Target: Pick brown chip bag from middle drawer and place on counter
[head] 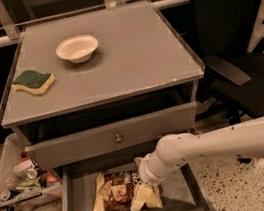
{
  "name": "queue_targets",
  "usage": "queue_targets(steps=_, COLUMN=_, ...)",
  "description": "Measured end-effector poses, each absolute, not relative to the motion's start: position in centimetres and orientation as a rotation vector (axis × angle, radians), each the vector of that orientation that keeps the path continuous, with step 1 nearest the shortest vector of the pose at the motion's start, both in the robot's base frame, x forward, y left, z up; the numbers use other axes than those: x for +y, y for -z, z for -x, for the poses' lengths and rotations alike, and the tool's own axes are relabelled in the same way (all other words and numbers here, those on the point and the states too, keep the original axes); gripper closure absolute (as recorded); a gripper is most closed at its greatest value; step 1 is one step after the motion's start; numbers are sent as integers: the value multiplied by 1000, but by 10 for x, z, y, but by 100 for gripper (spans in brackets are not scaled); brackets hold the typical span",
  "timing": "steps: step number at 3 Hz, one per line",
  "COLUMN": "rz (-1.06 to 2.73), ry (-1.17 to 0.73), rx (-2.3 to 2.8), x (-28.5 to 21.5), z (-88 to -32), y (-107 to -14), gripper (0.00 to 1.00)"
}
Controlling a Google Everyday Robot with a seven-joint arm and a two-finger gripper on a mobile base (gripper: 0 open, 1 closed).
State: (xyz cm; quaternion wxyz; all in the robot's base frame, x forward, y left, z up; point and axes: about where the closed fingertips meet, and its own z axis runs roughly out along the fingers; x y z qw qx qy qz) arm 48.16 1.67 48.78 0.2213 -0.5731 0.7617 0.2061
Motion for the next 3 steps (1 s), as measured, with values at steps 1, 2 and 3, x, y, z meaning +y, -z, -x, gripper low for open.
queue_targets(steps=1, rz=1570, ry=-590, rx=2099, x=24, z=-483, y=-463, gripper=0)
queue_targets(steps=2, rz=1569, ry=-602, rx=2088, x=33, z=-489, y=-444, gripper=0)
queue_targets(steps=3, rz=1607, ry=-630, rx=2057, x=63, z=-517, y=-410, gripper=0)
